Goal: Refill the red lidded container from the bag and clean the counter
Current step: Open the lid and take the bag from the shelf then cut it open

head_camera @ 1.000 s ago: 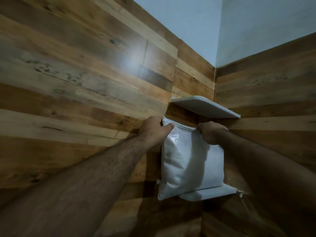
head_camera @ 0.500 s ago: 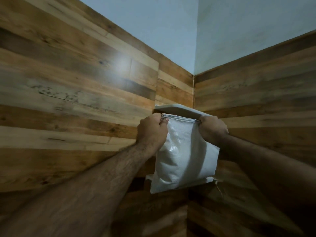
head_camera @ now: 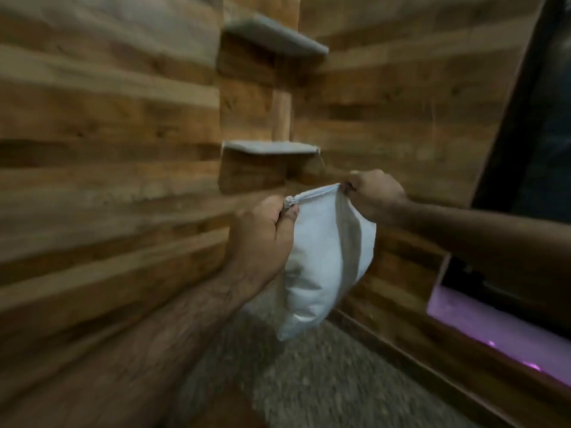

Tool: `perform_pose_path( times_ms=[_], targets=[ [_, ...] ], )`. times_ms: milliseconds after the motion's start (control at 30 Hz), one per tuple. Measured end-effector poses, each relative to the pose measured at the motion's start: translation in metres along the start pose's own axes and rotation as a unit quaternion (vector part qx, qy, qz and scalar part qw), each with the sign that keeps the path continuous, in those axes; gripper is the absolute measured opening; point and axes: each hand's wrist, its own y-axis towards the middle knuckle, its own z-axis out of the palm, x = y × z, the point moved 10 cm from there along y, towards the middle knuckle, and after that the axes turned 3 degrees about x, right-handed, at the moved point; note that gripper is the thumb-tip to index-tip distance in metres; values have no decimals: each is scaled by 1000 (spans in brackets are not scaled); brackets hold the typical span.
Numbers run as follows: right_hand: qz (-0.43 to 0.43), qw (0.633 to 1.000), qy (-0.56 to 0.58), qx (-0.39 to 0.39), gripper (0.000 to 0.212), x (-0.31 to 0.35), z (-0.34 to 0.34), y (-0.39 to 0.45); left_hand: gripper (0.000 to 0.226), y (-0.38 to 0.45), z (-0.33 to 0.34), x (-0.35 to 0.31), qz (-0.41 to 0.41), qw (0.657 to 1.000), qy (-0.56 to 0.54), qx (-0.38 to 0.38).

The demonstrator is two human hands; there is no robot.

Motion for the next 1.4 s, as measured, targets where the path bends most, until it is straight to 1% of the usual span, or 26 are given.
perform_pose_path(
  times_ms=[100, 200, 400, 500, 600, 667, 767, 900, 1000, 1067, 1133, 1200, 1267, 1300, 1333, 1400],
  targets=[
    [0, 998, -17, 58, 28, -18, 54, -70, 32, -84, 27, -5, -28, 998, 10, 48],
    [4, 993, -22, 115, 24, -27, 110, -137, 39, -163, 50, 0, -68, 992, 31, 104],
    [0, 978, -54, 200, 31, -38, 200, -249, 33, -300, 90, 27, -145, 961, 80, 221],
    [-7, 964, -66, 257, 33, -39, 232, -290, 35, -349, 98, 32, -174, 951, 70, 245],
    [-17, 952, -68, 299, 32, -38, 254, -317, 39, -382, 99, 28, -172, 947, 71, 260],
    [-15, 949, -64, 308, 31, -36, 263, -329, 34, -400, 97, 25, -169, 946, 76, 268],
    [-15, 953, -60, 296, 32, -30, 269, -340, 27, -423, 91, 28, -181, 940, 88, 275],
    [-50, 953, -74, 289, 35, -26, 275, -352, 22, -439, 92, 33, -204, 926, 92, 305],
    [-55, 951, -82, 293, 33, -29, 277, -361, 33, -445, 89, 38, -246, 912, 81, 318],
    [-54, 952, -79, 290, 33, -26, 270, -367, 37, -445, 83, 42, -274, 903, 64, 323],
    [-65, 961, -44, 266, 38, -14, 258, -374, 29, -443, 74, 45, -286, 896, 49, 334],
    [-88, 965, 28, 244, 41, 5, 244, -385, 17, -438, 64, 43, -274, 896, 45, 347],
    [-112, 947, 138, 267, 43, 31, 234, -399, 5, -430, 53, 37, -256, 901, 50, 347],
    [-126, 931, 184, 290, 46, 45, 233, -408, 5, -424, 47, 33, -243, 905, 59, 343],
    [-140, 917, 211, 309, 50, 59, 231, -416, 9, -419, 44, 29, -226, 910, 70, 342],
    [-154, 903, 229, 329, 55, 83, 235, -427, 11, -406, 42, 17, -167, 919, 98, 344]
  ],
)
